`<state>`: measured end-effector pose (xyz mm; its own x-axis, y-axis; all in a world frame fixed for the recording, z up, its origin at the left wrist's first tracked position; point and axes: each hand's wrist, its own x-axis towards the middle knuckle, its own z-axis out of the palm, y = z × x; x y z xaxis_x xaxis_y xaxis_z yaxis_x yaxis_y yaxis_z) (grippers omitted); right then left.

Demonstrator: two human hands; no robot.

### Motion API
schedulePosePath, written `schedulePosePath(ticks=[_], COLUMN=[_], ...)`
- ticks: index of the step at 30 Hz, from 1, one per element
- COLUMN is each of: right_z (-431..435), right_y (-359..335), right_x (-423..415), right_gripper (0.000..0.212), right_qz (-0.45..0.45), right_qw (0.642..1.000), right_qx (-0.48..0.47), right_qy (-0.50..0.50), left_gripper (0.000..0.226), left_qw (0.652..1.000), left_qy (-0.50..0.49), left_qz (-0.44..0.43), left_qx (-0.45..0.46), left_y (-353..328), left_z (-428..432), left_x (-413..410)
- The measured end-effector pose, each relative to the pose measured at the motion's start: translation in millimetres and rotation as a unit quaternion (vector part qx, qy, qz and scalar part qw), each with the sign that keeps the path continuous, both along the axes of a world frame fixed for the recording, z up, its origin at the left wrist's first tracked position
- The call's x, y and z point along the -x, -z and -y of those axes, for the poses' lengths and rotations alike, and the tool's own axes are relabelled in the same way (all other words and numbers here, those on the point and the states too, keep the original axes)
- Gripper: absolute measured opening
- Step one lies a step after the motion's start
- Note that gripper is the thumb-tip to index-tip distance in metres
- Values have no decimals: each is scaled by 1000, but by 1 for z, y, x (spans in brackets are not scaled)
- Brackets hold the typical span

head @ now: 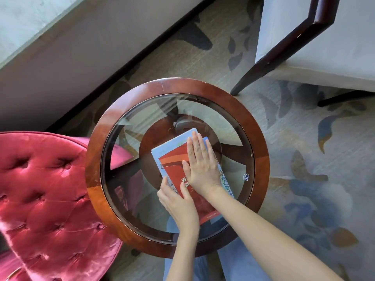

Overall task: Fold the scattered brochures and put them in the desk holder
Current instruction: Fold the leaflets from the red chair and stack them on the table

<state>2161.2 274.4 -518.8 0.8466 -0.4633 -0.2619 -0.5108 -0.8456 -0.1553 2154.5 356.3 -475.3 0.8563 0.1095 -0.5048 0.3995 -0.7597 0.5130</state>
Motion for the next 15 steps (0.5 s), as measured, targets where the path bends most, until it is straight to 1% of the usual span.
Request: schedulePosePath(ticks=[2,6,8,10,12,15], right_z=[-2,-8,-13,-18,-20,-15], right_y=[-6,-20,-26,-29,-27,-19], right_x=[-1,-7,-10,-10,-10,-15], right_gripper=[61,60,59,55,53,54], right_qz=[5,8,24,53,79,86], right_qw=[1000,999,999,998,992,977], right_qx=[-4,40,43,19,-19,-84], right_qy=[13,15,11,-28,-98,-173], left_gripper=[45,42,40,39,35,24], left_qw=[1000,999,998,997,997,998], left_qy=[1,-19,-35,-44,-43,-33], left_qz=[-5,-13,-20,-26,-21,1], left_qx=[8,22,39,49,53,54], left_y=[-3,-6,-8,-9,-10,-7], left_z=[0,-1,-2,-3,-5,-12], left_x=[-3,-5,-6,-7,-8,-12])
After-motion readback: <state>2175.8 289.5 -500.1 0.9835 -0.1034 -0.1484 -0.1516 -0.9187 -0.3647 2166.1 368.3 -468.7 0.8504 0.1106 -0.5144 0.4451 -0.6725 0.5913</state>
